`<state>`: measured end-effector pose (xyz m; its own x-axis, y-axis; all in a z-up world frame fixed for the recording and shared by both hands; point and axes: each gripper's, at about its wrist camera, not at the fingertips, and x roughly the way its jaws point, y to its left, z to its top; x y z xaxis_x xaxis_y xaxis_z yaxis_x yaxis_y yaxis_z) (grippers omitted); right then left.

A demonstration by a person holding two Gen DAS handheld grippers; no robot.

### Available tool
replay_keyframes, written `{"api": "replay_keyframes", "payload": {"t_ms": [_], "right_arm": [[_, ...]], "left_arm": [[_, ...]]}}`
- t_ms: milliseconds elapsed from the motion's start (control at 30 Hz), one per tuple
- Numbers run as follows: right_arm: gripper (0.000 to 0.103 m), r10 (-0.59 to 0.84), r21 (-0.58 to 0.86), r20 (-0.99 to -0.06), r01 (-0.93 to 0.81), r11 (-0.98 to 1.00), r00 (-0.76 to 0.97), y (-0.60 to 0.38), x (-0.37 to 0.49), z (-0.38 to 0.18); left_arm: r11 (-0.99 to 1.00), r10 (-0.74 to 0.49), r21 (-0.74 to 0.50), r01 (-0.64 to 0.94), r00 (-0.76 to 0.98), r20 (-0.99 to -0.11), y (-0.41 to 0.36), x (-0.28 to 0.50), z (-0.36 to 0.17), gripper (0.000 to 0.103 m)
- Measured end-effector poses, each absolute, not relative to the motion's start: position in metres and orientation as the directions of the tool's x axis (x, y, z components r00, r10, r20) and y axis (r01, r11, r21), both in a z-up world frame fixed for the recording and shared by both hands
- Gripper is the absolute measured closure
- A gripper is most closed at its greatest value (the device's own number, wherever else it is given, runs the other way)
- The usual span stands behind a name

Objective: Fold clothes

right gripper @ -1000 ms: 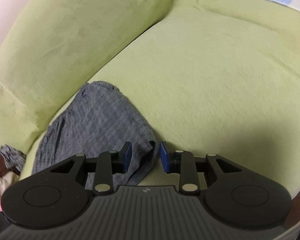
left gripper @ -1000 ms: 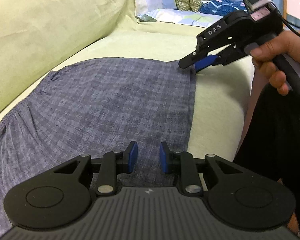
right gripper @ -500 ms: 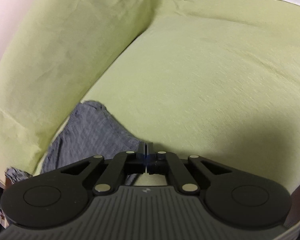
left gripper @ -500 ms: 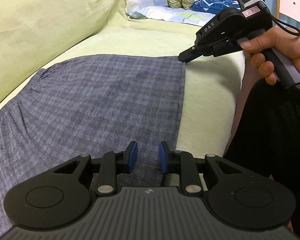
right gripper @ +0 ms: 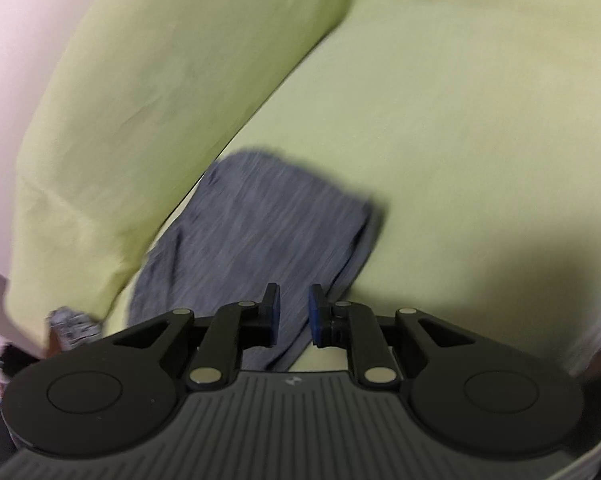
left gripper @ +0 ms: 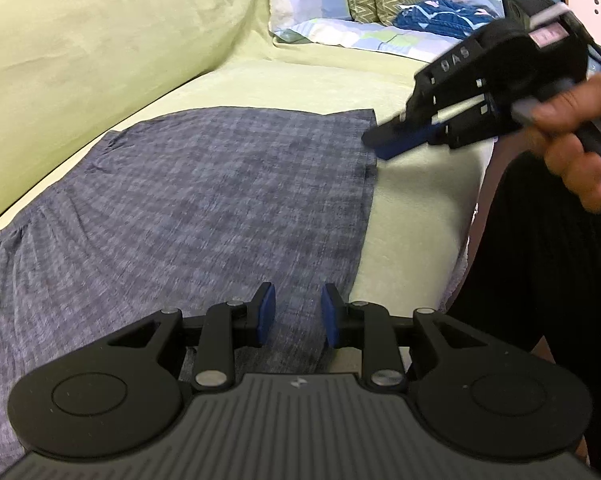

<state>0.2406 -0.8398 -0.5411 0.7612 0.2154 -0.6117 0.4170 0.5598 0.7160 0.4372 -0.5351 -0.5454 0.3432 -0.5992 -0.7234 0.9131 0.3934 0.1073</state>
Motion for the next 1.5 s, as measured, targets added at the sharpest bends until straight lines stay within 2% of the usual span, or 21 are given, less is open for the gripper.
{"api": "replay_keyframes", "payload": {"t_ms": [100,367,833,1133,1200,1233,1400,1500], "right_arm": [[0.089,0.244,0.734,-0.609,0.42,0.533,0.755,-0.831,0.242,-0.549],[0.084,0.192,0.712,-0.648,0.496,0.497,0.737,-0.84,0.25,-0.555],[0.081,0.298,0.796,-0.6,0.516,0.315,0.743,-0.834,0.253,-0.571],[0.081,0.235,0.787,-0.601,0.514,0.342,0.764,-0.841,0.264,-0.569],[0.086,0.231,0.777,-0.609,0.513,0.364,0.759,-0.842,0.265,-0.567],[0.101,0.228,0.773,-0.612,0.512,0.375,0.757,-0.843,0.266,-0.566],[0.103,0.214,0.781,-0.596,0.498,0.376,0.774,-0.849,0.258,-0.557],[0.103,0.205,0.756,-0.62,0.506,0.414,0.758,-0.848,0.252,-0.553]], "left_arm": [[0.395,-0.604,0.109,0.912,0.347,-0.718,-0.534,0.439,-0.546,0.073],[0.39,-0.62,0.102,0.915,0.342,-0.706,-0.538,0.444,-0.548,0.073],[0.378,-0.619,0.083,0.922,0.318,-0.718,-0.545,0.448,-0.557,0.072],[0.372,-0.616,0.087,0.924,0.316,-0.721,-0.545,0.448,-0.557,0.072],[0.371,-0.616,0.086,0.925,0.315,-0.722,-0.545,0.448,-0.556,0.072],[0.37,-0.616,0.086,0.925,0.314,-0.722,-0.545,0.448,-0.556,0.072],[0.357,-0.617,0.097,0.929,0.313,-0.722,-0.544,0.444,-0.553,0.072],[0.346,-0.618,0.108,0.932,0.313,-0.722,-0.544,0.44,-0.552,0.072]]}}
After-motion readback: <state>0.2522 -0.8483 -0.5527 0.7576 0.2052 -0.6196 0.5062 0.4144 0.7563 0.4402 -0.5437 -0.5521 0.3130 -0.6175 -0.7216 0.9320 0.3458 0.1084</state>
